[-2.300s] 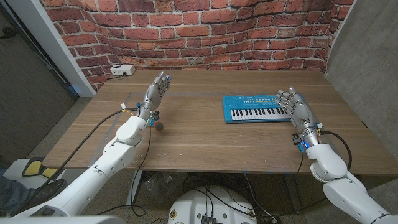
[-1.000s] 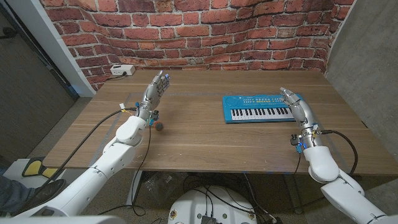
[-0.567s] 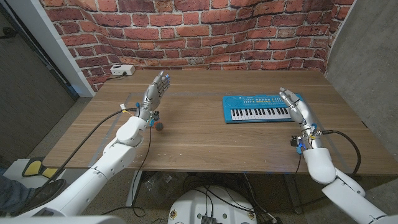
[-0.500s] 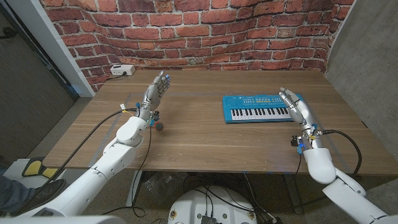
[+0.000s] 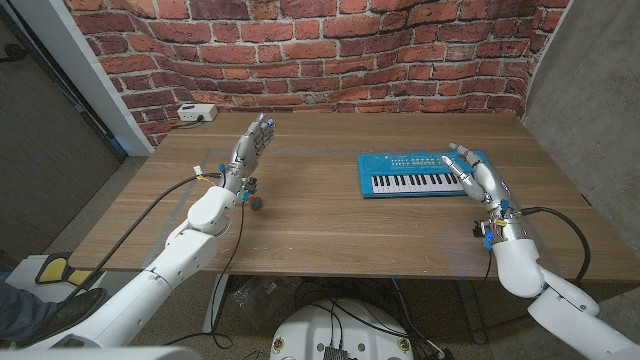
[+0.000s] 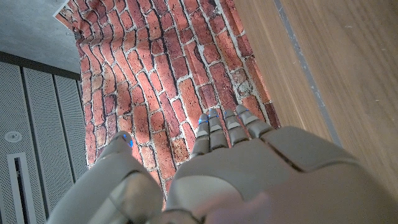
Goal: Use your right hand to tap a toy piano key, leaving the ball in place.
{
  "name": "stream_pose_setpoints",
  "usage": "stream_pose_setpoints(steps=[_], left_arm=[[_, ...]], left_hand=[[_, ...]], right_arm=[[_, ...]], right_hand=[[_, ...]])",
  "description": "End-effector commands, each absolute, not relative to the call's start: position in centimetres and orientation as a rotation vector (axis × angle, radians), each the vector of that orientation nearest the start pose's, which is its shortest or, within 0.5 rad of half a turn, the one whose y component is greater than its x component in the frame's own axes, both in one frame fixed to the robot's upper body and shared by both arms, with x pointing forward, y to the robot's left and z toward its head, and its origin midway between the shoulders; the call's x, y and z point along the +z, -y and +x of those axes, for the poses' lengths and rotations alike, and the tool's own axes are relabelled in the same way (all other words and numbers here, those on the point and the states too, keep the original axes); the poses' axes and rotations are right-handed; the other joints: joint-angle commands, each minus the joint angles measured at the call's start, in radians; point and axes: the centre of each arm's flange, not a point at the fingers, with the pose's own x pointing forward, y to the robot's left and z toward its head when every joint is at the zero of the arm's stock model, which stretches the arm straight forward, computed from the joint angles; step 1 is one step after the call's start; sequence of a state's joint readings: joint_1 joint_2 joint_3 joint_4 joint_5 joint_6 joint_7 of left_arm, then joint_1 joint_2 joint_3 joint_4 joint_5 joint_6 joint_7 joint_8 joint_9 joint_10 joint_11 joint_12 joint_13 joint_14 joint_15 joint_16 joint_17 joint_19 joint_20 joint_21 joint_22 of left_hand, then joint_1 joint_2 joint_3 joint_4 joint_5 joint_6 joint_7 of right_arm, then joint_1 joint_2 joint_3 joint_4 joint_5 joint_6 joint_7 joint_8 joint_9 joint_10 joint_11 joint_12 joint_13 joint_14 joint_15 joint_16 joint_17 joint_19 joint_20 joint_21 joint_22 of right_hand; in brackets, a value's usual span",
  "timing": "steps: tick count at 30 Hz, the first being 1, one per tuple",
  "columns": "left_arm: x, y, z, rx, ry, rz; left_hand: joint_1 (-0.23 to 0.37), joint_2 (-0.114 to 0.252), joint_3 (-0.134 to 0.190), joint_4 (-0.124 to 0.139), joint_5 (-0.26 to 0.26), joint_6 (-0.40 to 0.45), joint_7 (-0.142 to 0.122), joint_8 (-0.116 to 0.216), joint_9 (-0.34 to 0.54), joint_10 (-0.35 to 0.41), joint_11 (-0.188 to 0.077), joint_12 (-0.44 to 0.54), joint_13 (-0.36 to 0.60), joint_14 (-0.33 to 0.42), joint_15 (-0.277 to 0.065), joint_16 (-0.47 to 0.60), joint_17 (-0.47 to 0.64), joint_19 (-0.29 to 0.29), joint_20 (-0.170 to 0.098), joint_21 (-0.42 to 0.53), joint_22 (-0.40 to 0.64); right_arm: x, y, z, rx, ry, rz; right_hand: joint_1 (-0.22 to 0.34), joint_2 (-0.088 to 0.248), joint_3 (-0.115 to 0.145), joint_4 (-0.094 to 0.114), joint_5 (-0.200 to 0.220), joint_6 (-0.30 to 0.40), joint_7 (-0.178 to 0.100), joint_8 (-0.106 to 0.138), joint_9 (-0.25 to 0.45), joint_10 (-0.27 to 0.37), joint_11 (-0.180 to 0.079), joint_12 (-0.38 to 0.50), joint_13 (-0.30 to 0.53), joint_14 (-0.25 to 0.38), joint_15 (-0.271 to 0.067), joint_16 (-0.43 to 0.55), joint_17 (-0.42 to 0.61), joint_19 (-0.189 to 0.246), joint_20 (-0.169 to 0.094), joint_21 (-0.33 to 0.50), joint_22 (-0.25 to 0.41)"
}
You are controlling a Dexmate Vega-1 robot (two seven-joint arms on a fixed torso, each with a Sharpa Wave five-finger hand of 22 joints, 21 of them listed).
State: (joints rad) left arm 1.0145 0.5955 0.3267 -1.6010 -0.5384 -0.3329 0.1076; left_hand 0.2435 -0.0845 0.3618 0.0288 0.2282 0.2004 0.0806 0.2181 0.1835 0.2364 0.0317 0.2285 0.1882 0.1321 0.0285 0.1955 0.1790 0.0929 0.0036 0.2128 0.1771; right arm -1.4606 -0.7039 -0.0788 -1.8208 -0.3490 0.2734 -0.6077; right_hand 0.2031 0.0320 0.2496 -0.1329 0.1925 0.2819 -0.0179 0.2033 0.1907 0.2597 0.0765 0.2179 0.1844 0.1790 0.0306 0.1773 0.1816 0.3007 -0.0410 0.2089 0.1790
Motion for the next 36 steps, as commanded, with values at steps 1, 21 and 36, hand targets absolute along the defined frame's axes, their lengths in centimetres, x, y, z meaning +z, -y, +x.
stream_pose_setpoints(steps=[1,21,36], left_arm=[[-1.9,-27.7,58.6,-0.203,0.737,0.004],[-1.7,-28.2,59.3,-0.244,0.729,-0.025],[-1.8,-28.9,59.1,-0.219,0.734,-0.021]], left_hand=[[0.001,0.011,-0.004,-0.003,-0.005,0.012,-0.003,0.002,0.003,0.014,-0.003,0.0,0.002,0.01,0.003,0.001,0.002,0.01,-0.001,0.004,0.002],[0.004,0.013,-0.005,-0.003,-0.007,0.021,-0.004,0.001,0.003,0.023,-0.007,-0.001,0.002,0.017,0.0,0.0,0.002,0.015,-0.002,0.003,0.002],[0.005,0.015,-0.007,-0.003,-0.008,0.024,-0.005,-0.001,0.003,0.025,-0.006,-0.003,0.002,0.019,0.0,-0.002,0.002,0.017,-0.005,0.002,0.002]], right_arm=[[-9.0,33.0,47.4,-0.403,0.893,-1.075],[-9.6,31.4,47.0,-0.557,0.913,-1.343],[-10.5,31.6,48.2,-0.503,0.789,-1.384]], right_hand=[[0.01,-0.005,0.004,-0.005,0.006,0.009,0.001,0.004,0.003,-0.003,-0.004,-0.002,0.002,-0.006,0.0,0.0,-0.001,-0.004,-0.034,-0.004,0.002],[0.039,-0.02,0.004,-0.017,0.01,0.015,-0.021,0.001,0.003,-0.045,0.01,-0.017,0.003,-0.113,0.01,-0.01,0.0,-0.126,-0.03,-0.028,0.005],[0.025,-0.017,-0.001,-0.004,0.007,0.013,-0.025,0.0,0.004,-0.048,0.011,-0.015,0.004,-0.103,0.014,0.002,0.004,-0.119,-0.025,-0.018,0.006]])
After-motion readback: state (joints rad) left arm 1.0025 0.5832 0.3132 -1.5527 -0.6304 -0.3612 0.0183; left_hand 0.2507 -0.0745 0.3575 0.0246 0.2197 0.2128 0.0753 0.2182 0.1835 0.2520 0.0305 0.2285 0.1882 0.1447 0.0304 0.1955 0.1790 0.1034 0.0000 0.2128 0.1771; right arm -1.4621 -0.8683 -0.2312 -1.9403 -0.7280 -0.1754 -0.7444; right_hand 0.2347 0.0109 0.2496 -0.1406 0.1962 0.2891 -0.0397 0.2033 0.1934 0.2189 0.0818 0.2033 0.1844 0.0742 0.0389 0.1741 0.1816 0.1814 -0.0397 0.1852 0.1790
